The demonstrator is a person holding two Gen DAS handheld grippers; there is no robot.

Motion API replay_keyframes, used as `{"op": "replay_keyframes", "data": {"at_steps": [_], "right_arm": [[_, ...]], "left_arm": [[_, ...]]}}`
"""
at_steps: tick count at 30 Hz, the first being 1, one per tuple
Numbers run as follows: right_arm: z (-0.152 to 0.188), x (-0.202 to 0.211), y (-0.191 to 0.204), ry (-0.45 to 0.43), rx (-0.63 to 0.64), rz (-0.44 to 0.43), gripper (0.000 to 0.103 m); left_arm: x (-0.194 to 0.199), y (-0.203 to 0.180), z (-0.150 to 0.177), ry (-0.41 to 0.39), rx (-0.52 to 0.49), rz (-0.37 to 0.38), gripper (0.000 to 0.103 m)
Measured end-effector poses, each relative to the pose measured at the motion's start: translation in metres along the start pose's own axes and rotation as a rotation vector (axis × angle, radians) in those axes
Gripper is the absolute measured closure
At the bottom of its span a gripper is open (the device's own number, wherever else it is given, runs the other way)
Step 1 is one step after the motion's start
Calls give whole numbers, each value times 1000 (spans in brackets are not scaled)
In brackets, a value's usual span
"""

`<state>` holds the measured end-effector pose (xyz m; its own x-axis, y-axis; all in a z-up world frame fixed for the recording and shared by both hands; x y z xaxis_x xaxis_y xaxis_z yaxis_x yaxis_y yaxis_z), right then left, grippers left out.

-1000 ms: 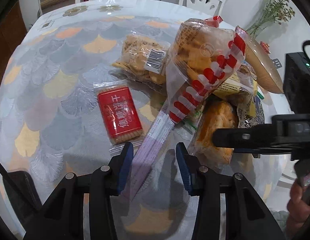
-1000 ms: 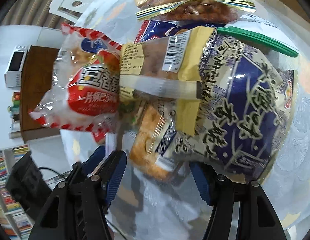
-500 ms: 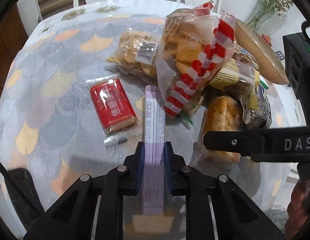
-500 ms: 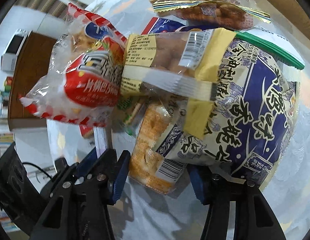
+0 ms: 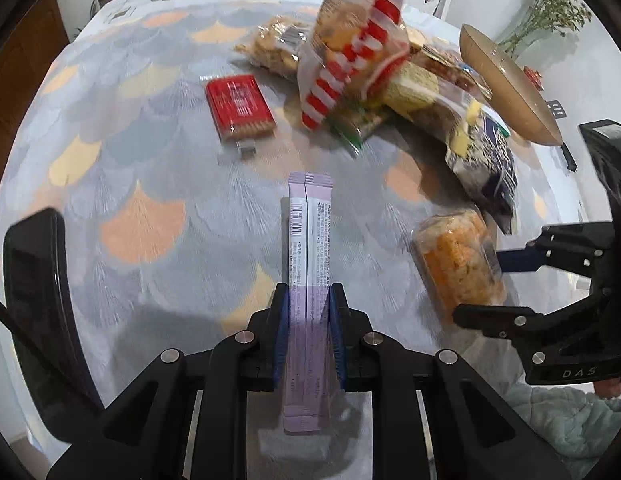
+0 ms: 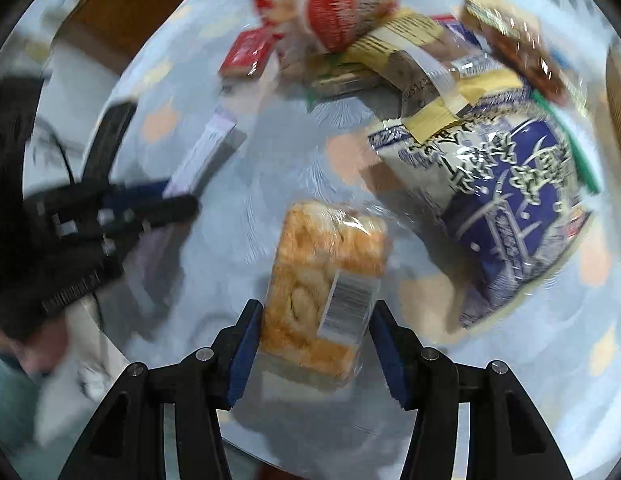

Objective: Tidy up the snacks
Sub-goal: 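Grasp the barcoded square pastry with the right tool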

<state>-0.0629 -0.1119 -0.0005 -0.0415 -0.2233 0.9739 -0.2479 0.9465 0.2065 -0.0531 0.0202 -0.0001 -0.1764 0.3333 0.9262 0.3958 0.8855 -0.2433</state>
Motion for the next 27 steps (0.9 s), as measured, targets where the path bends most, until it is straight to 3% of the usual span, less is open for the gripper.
{"op": "replay_keyframes", "data": {"at_steps": [2,6,9,11,13,14,15,19,22,27], "right_arm": [[5,0,-2,9,4,4,50],[5,-8,-19,51,-122,-53,46],[1,-7,-23,25,-151,-43,46],[-12,-7,-23,8,-142,-13,46],[-17,-7,-13,-9,-113,19,50],[-16,-6,-7,-20,-92,20,57],[-15,-4,-4,-27,-74,17,58],[-1,14,-8,-43,-73,-85,58],[2,35,-18,-75,-46,-93,58],[6,76,-41,-138,-66,-120,58]], "left_arm": [[-2,0,2,6,13,-5,86],[-5,-3,0,0,18,-42,86],[-10,-8,-4,17,33,-25,73],[-12,-15,-9,11,39,-34,72],[-14,-20,-10,4,19,-60,75],[-14,-24,-10,-1,3,-77,81],[-14,-27,-12,2,-3,-73,86],[-7,-36,-14,-2,-11,-46,87],[10,-41,-20,-35,13,15,87],[47,-64,-44,-118,10,41,92]]}}
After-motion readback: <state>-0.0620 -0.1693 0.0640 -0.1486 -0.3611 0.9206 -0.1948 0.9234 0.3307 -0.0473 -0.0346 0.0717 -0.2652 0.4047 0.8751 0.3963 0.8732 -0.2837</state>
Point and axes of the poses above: each gripper's, at about its wrist camera, not at the fingertips, and x roughly against the way its jaws point, y to its left, z to its underside, the point moved 2 cm from there along -x, roughly the way its jaws point
